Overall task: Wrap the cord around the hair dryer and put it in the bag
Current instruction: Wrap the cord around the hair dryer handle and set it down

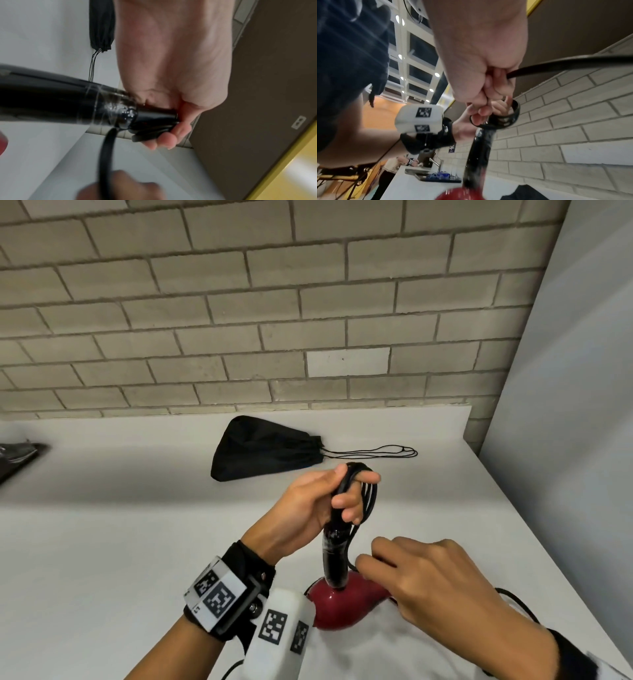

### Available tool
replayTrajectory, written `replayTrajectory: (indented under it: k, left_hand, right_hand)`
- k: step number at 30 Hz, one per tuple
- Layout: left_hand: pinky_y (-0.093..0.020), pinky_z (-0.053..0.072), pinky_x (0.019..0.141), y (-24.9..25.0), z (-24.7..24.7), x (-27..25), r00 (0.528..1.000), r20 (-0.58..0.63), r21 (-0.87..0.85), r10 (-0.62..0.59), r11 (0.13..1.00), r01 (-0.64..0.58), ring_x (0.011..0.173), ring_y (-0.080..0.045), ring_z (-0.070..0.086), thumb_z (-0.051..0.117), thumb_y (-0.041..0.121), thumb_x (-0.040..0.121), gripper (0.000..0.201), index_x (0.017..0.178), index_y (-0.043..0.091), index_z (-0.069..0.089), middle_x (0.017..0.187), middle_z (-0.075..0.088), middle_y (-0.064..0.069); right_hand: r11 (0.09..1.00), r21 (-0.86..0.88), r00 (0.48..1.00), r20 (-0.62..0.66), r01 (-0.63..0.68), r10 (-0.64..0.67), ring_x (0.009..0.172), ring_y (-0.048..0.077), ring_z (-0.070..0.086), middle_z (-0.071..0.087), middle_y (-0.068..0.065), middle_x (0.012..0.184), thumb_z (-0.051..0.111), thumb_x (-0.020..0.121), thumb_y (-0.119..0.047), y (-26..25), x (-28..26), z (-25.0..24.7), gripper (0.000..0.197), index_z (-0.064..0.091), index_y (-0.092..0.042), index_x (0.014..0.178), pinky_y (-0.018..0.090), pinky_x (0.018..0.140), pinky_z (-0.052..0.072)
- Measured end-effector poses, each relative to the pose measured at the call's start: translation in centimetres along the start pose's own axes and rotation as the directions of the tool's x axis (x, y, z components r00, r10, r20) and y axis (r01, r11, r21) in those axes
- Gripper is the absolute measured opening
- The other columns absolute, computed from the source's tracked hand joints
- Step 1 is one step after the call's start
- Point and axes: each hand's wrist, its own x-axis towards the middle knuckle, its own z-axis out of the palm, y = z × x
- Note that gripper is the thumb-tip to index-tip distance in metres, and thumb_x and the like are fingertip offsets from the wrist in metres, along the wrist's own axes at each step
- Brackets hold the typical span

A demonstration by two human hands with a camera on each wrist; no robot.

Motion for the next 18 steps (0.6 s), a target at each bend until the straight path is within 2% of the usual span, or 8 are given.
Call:
replayTrajectory:
  k: [2,4,7,9,12,14,16,18]
  left_hand:
    - [-0.024,0.044,0.062,-0.5,0.1,0.1,0.999,-0.005,0.056,-0.036,0.998,0.036,0.055,-0.012,0.043,0.033,0.025,0.097,0.041,0.110,-0.003,0.060,0.059,0.036,0.004]
    - [-0.022,0.044,0.060,-0.9,0.3,0.1,0.997,-0.012,0.084,-0.074,0.994,0.075,0.058,-0.012,0.044,0.034,0.026,0.097,0.041,0.109,-0.001,0.062,0.061,0.038,0.003]
    - [-0.020,0.043,0.058,-1.3,0.8,-0.1,0.993,-0.030,0.123,-0.118,0.985,0.121,0.062,-0.014,0.049,0.038,0.025,0.099,0.038,0.092,0.004,0.069,0.064,0.053,-0.001]
    - [-0.017,0.044,0.053,-1.2,1.2,-0.2,0.993,-0.022,0.124,-0.120,0.985,0.122,0.053,-0.010,0.051,0.040,0.021,0.098,0.037,0.075,0.000,0.060,0.059,0.050,-0.005]
    - [-0.022,0.046,0.057,-1.0,1.4,-0.2,0.994,0.032,0.148,-0.104,0.984,0.098,0.051,-0.014,0.052,0.041,0.009,0.086,0.030,0.059,0.009,0.055,0.054,0.051,-0.007]
    - [-0.024,0.043,0.056,-0.9,1.3,-0.3,0.992,0.054,0.157,-0.118,0.982,0.108,0.047,-0.016,0.049,0.040,0.011,0.081,0.033,0.050,0.018,0.050,0.046,0.052,-0.002]
    - [-0.023,0.039,0.051,-0.9,1.2,-0.4,0.987,0.077,0.132,-0.140,0.983,0.130,0.041,-0.014,0.042,0.037,0.024,0.091,0.039,0.058,0.013,0.055,0.041,0.045,0.002]
    - [-0.023,0.036,0.049,-1.1,1.2,-0.2,0.983,0.078,0.138,-0.166,0.978,0.155,0.038,-0.010,0.033,0.030,0.041,0.096,0.052,0.073,0.006,0.062,0.041,0.032,0.006]
  right_hand:
    - [1.000,0.010,0.997,-0.078,0.019,-0.018,0.046,0.014,0.050,0.052,-0.008,0.062,0.050,0.060,-0.006,-0.1,0.6,-0.7,0.026,0.059,-0.025,0.076,0.022,0.041,0.013]
    - [0.999,0.049,0.990,-0.143,0.006,0.001,0.050,0.013,0.056,0.059,-0.008,0.067,0.037,0.067,-0.004,0.1,1.3,-1.2,0.034,0.063,-0.024,0.078,0.022,0.039,0.016]
    - [0.998,0.065,0.979,-0.204,-0.004,0.017,0.055,0.013,0.061,0.064,-0.009,0.069,0.035,0.070,-0.003,0.5,2.6,-1.8,0.040,0.068,-0.025,0.077,0.021,0.039,0.018]
    - [0.998,0.064,0.969,-0.247,-0.012,0.027,0.053,0.012,0.057,0.060,-0.010,0.064,0.037,0.070,-0.002,0.7,3.3,-2.1,0.040,0.069,-0.026,0.075,0.021,0.040,0.016]
    - [0.991,0.136,0.964,-0.260,-0.012,0.048,0.054,0.009,0.058,0.063,-0.012,0.071,0.041,0.071,-0.005,1.3,3.8,-2.2,0.039,0.068,-0.032,0.080,0.018,0.035,0.031]
    - [0.975,0.221,0.968,-0.236,-0.038,0.091,0.049,0.009,0.054,0.062,-0.010,0.075,0.046,0.078,-0.014,1.8,3.9,-2.1,0.030,0.065,-0.036,0.086,0.020,0.035,0.035]
    - [0.933,0.332,0.952,-0.212,-0.141,0.219,0.047,0.009,0.049,0.061,-0.011,0.074,0.053,0.083,-0.037,2.6,4.2,-1.9,0.011,0.055,-0.035,0.094,0.023,0.039,0.040]
    - [0.881,0.413,0.929,-0.176,-0.230,0.325,0.053,0.010,0.046,0.059,-0.013,0.065,0.054,0.077,-0.057,3.8,4.4,-1.2,0.029,0.048,-0.031,0.090,0.023,0.046,0.043]
